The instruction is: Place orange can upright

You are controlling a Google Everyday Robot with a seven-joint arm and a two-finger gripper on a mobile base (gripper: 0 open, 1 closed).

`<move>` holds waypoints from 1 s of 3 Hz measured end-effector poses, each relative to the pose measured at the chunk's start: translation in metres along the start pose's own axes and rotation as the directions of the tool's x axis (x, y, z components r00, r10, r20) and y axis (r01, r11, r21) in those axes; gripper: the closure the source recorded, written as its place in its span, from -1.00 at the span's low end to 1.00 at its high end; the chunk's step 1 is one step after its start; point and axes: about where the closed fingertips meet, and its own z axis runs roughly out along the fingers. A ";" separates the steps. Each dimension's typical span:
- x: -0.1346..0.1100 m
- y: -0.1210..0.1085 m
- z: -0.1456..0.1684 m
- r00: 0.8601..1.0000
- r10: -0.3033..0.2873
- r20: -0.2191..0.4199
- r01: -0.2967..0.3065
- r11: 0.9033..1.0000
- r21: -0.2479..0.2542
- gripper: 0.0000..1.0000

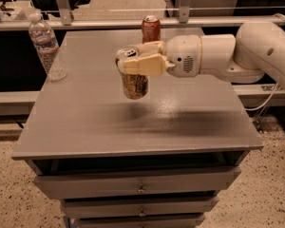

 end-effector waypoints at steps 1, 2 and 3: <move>0.010 0.001 0.005 0.999 0.037 0.039 -0.035 0.999 -0.032 1.00; 0.028 0.002 0.008 0.996 0.068 0.057 -0.065 0.996 -0.053 1.00; 0.042 0.004 0.011 0.995 0.073 0.072 -0.068 0.996 -0.065 1.00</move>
Offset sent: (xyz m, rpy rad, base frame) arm -0.0078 0.0035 -0.0507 0.1064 0.0967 0.0384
